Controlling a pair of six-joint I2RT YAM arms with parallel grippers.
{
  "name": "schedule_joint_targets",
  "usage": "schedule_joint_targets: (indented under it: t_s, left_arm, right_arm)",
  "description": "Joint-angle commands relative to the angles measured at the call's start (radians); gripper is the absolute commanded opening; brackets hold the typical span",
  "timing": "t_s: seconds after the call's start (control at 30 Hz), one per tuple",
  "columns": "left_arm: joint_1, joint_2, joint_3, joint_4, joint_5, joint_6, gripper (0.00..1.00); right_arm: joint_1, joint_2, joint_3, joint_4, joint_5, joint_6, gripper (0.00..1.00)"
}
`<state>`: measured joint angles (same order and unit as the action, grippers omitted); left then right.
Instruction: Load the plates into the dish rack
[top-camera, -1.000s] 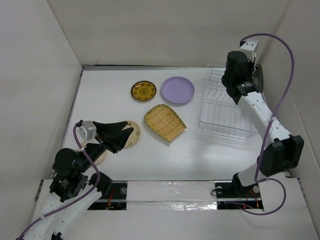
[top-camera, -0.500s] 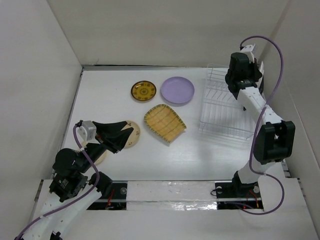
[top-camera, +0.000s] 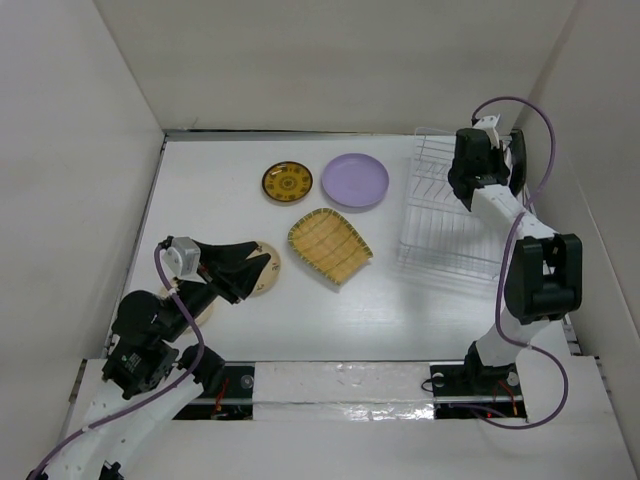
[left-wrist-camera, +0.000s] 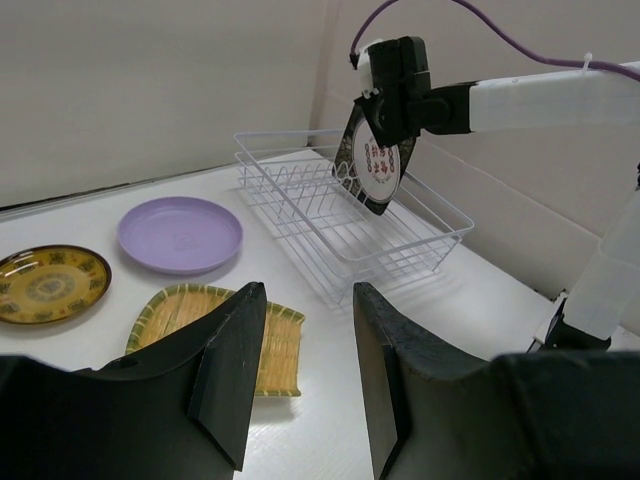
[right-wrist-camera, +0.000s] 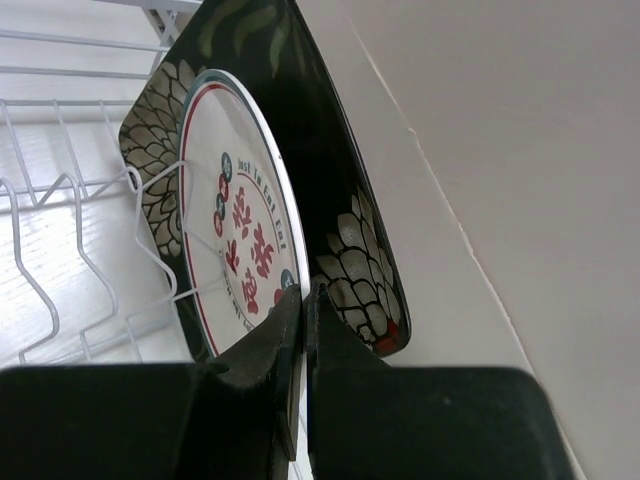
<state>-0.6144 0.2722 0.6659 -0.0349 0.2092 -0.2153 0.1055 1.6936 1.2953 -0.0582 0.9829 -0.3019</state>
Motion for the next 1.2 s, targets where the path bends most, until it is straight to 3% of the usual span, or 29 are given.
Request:
schedule_joint_targets:
  t_s: [0.0, 0.1, 0.27, 1.03, 1.13, 1.17]
  left_arm:
    - [-0.004, 0.013, -0.006, 0.036, 0.001, 0.002, 0.37]
    - [-0.004, 0.025, -0.008, 0.036, 0.006, 0.002, 0.37]
    - [-0.004, 0.033, -0.006, 0.036, 0.007, 0.002, 0.37]
    - [-0.004, 0.038, -0.009, 0.036, -0.017, 0.004, 0.38]
    - [-0.004, 0.044, -0.009, 0.036, -0.019, 0.005, 0.38]
    - [-0.004, 0.045, -0.011, 0.036, -0.019, 0.004, 0.38]
  right_arm:
    - [0.016, -0.071, -0.011, 0.127, 0.032, -0.017, 0.00]
    - [0.028, -0.127, -0.007, 0.199, 0.109, -0.074, 0.00]
    - [0.046, -0.166, 0.108, 0.133, 0.157, -0.097, 0.00]
    - [-0.036, 0.000, 0.045, 0.121, -0.033, 0.036, 0.00]
    - [-0.036, 0.001, 0.044, 0.086, -0.073, 0.096, 0.13]
    - [-0.036, -0.006, 0.048, 0.069, -0.096, 0.116, 0.28]
